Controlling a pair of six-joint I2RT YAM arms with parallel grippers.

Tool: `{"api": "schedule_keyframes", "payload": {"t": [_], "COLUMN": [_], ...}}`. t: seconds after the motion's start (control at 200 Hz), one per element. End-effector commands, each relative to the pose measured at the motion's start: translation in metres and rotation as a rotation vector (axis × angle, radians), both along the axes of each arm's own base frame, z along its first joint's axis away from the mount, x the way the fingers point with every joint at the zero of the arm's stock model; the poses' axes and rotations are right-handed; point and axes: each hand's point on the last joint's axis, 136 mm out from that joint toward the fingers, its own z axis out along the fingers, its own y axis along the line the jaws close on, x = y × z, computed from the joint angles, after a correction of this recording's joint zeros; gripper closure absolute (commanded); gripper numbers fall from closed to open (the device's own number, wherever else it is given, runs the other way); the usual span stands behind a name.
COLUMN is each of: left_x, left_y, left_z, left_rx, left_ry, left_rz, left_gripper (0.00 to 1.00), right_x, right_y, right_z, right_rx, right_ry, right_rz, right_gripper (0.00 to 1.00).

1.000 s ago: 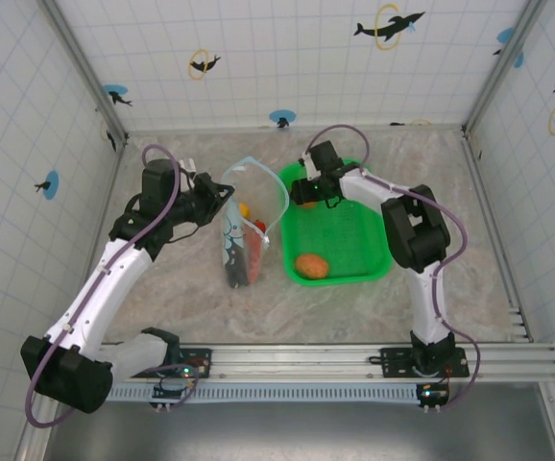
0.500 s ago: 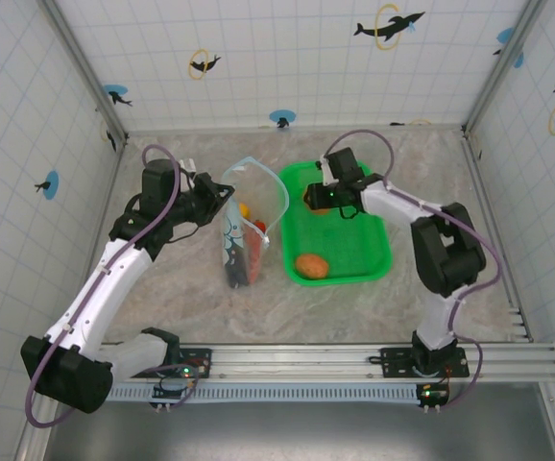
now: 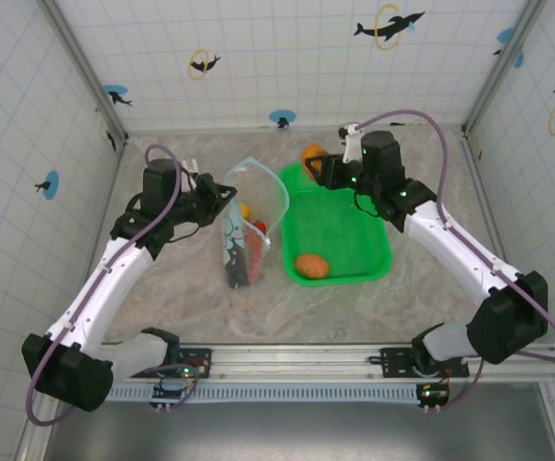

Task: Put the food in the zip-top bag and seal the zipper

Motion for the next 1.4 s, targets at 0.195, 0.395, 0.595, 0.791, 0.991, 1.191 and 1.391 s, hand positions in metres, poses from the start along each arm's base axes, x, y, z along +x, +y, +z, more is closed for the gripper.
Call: {"api": "schedule_keyframes", "payload": {"t": [0.195,0.395,0.595,0.791,0.991,1.191,1.391], "left_x": [-0.003,-0.004,-0.004,-0.003,-0.003,-0.004,-0.005], "left_y": [-0.009,-0.010,-0.009,-0.011,-0.010,-0.009,-0.005], "left_z": [0.016,0.022,0.026,0.029,0.033,0.029,0.018], "left_rx": [-0.030,-0.039,-0.040,-0.043,-0.043,-0.037,-0.019], "left_ry": [-0.036,-0.048,-0.060,-0.067,-0.077,-0.072,-0.062], "left_rz": [-0.049,-0.056,-0.057,-0.064,-0.062,-0.057,-0.040], "left_gripper": [1.00,1.00,1.00,1.00,1.00,1.00,1.00], "right_x": [-0.050,-0.063,-0.077,-0.089,-0.096,-0.094,-0.089], "right_y": [0.091,0.126,0.130,0.135,0.136,0.127,0.109], "right_z": [0.041,-0.004,-0.048,-0.078,-0.082,-0.067,-0.029], "right_rx": [0.114,0.043,0.037,-0.018,-0.049,-0.063,-0.068], "right_ry": [-0.036,0.043,0.128,0.196,0.210,0.164,0.078], "right_rz": [0.244,0.297,0.298,0.307,0.320,0.301,0.262], "right_gripper": [0.45,0.44,0.44,0.43,0.16,0.13,0.21]}}
